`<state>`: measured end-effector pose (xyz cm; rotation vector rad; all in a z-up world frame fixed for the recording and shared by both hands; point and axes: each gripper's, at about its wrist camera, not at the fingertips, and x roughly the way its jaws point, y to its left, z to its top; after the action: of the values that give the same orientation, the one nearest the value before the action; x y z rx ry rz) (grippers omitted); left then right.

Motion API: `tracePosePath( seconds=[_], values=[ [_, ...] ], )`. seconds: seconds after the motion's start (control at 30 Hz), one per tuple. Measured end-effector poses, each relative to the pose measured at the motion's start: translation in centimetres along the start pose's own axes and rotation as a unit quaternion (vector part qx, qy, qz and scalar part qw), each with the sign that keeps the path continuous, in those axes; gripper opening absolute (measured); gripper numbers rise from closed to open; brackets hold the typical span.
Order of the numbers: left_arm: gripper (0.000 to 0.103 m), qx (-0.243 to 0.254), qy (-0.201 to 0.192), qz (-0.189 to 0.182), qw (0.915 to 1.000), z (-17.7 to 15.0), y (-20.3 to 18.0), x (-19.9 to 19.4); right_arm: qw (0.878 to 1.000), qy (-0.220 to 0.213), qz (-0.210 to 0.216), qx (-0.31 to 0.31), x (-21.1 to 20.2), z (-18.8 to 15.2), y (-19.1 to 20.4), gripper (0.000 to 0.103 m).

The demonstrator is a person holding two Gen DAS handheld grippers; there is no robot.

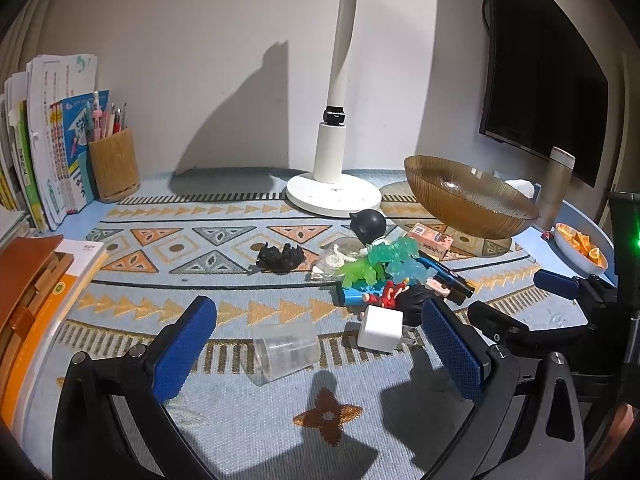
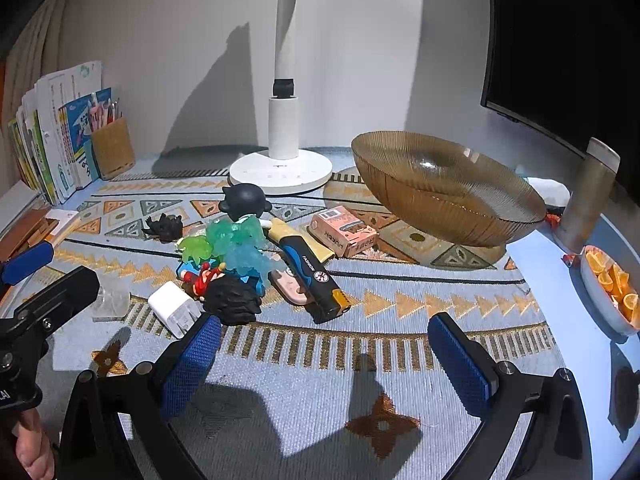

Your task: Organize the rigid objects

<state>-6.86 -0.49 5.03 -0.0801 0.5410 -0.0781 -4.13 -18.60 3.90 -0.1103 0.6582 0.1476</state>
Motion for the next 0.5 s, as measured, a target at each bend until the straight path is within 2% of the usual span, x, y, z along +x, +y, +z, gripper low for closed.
tracePosePath(
  seconds=[0.3,0.5],
  values=[
    [0.102,-0.008,0.005,-0.007,0.9999,0.06,0.14,0.1,1.0,0.012,-0.002,-0.001,0.32,0.11,0.05,0.103],
    [0.102,-0.019,0.007,-0.012,0.9997,0.1,0.45,0.17,1.0,0.004,0.006,0.013,0.36,-0.02,-0.16,0.103]
  ],
)
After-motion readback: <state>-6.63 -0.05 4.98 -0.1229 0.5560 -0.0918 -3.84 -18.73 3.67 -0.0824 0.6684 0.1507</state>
